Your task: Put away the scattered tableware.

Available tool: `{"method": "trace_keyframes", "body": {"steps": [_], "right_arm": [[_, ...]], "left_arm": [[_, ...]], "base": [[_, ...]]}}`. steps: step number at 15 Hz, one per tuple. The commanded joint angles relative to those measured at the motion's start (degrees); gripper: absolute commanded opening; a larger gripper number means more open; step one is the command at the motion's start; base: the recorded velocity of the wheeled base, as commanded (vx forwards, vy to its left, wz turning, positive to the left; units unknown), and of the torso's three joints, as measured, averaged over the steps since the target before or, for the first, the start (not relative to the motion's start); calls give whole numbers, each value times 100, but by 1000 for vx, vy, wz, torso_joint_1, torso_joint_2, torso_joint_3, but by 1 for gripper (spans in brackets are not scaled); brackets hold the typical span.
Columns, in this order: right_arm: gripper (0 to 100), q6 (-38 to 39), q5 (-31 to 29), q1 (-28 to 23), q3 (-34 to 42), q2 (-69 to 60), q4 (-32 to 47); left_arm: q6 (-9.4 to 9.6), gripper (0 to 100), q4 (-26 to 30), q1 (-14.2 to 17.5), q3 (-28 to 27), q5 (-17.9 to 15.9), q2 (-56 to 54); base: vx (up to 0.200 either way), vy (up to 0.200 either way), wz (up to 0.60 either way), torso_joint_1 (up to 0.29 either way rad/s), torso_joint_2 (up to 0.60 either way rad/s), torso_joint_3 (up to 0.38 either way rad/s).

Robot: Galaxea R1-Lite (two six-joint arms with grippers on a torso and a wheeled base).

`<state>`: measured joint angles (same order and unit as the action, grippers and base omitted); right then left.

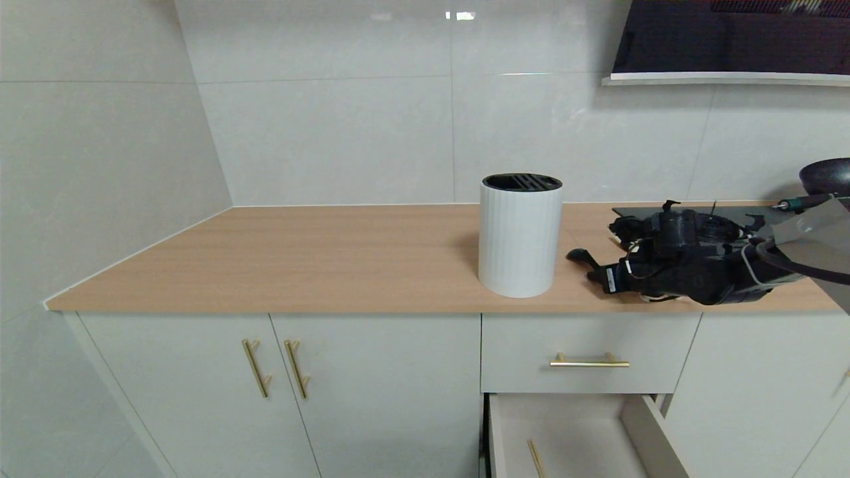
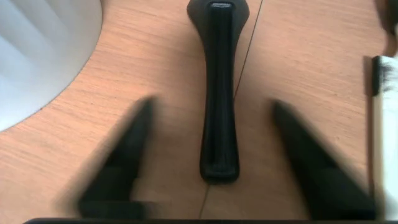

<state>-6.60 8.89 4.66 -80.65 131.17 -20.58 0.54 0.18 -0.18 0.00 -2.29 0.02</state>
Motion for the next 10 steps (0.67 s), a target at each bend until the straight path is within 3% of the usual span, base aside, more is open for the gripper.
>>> {"method": "trace_keyframes", "body": {"steps": [1,6,10], "right_arm": [[0,0,-1,9,-3,49,1],[0,413,-45,9,67,-188,-8],[0,941,-124,44,1157,-1463,-8]], "left_arm": [[8,100,-1,1,0,1,-2],[-1,100,-1,1,0,1,-2],[8,100,-1,1,0,1,-2]], "base": [[0,0,0,0,0,0],[0,0,0,0,0,0],[0,0,0,0,0,0]]}}
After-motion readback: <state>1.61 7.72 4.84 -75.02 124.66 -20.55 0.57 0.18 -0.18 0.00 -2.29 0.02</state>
